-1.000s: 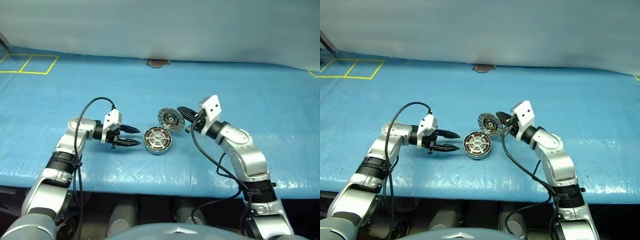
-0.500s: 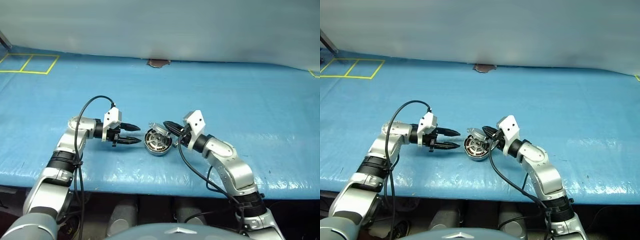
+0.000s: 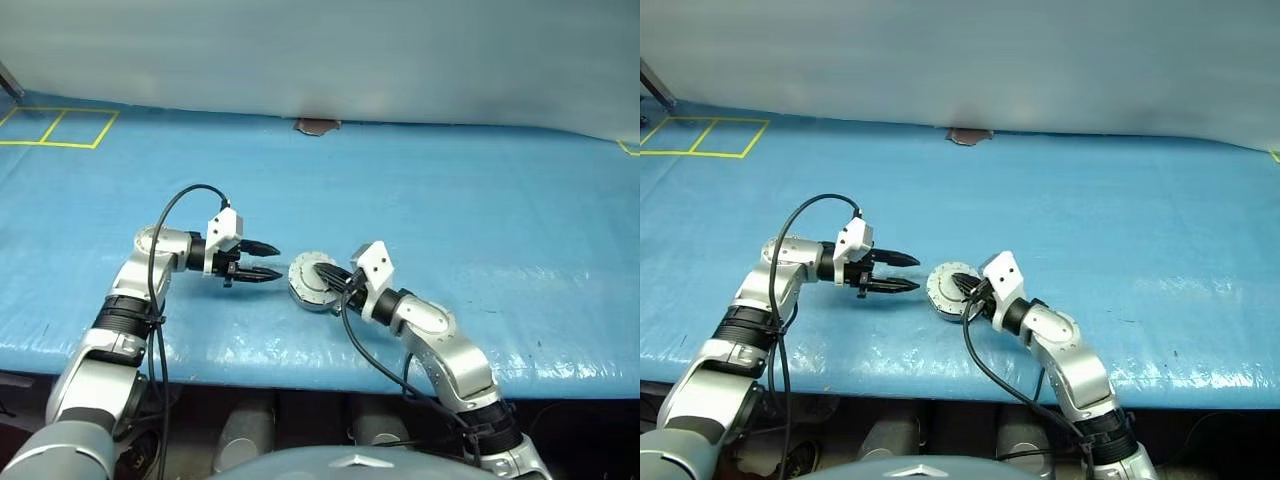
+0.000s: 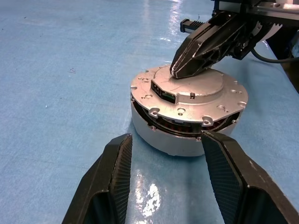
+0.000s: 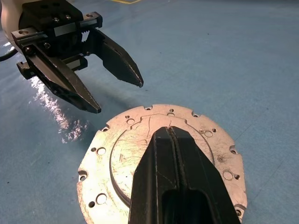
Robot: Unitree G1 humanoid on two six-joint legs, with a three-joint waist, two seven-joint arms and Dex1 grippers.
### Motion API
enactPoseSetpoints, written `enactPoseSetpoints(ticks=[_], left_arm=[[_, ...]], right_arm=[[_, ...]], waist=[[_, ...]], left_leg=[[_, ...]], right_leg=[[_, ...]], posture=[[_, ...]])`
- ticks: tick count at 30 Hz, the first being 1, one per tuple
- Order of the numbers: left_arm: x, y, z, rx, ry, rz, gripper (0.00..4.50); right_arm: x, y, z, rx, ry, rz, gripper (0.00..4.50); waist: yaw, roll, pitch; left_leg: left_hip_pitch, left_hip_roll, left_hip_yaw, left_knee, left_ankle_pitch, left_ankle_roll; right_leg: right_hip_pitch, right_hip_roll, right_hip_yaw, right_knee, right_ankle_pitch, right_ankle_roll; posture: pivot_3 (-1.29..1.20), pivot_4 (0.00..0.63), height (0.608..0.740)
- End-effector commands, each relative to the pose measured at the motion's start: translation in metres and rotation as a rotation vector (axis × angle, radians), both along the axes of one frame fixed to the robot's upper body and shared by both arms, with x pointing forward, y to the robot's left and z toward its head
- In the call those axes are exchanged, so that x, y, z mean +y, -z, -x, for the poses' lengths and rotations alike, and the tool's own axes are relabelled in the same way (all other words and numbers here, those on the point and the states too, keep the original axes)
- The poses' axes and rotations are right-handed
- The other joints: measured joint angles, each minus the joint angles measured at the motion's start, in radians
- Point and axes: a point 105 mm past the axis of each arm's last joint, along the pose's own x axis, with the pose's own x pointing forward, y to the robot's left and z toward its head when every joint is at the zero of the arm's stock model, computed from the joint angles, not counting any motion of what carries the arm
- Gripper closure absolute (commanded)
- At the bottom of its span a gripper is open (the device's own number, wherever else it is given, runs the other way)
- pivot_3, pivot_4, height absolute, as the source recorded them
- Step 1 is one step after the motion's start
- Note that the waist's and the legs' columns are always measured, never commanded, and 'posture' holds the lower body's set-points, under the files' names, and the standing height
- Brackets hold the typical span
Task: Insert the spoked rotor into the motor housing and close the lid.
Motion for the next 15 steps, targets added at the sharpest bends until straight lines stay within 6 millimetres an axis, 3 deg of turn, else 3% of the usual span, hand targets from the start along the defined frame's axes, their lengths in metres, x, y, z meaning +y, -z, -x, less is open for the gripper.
enactPoseSetpoints(ticks=[1, 15], left_arm=[[0.001, -0.014, -0.005, -0.04, -0.001, 0.02, 1.97], [-0.003, -0.016, -0.003, -0.027, 0.024, 0.013, 1.97]], right_arm=[[0.004, 0.013, 0.002, 0.042, -0.006, -0.02, 4.5], [0.008, 0.06, 0.009, 0.149, -0.001, 0.015, 4.5]], waist=[[0.0, 0.0, 0.0], [-0.001, 0.0, -0.002]], left_leg=[[0.0, 0.0, 0.0, 0.0, 0.0, 0.0], [0.005, 0.001, 0.0, 0.0, 0.0, 0.0]], right_leg=[[0.0, 0.0, 0.0, 0.0, 0.0, 0.0], [0.002, 0.0, 0.0, -0.003, -0.001, -0.002]], posture=[[0.0, 0.15, 0.74], [0.0, 0.15, 0.74]])
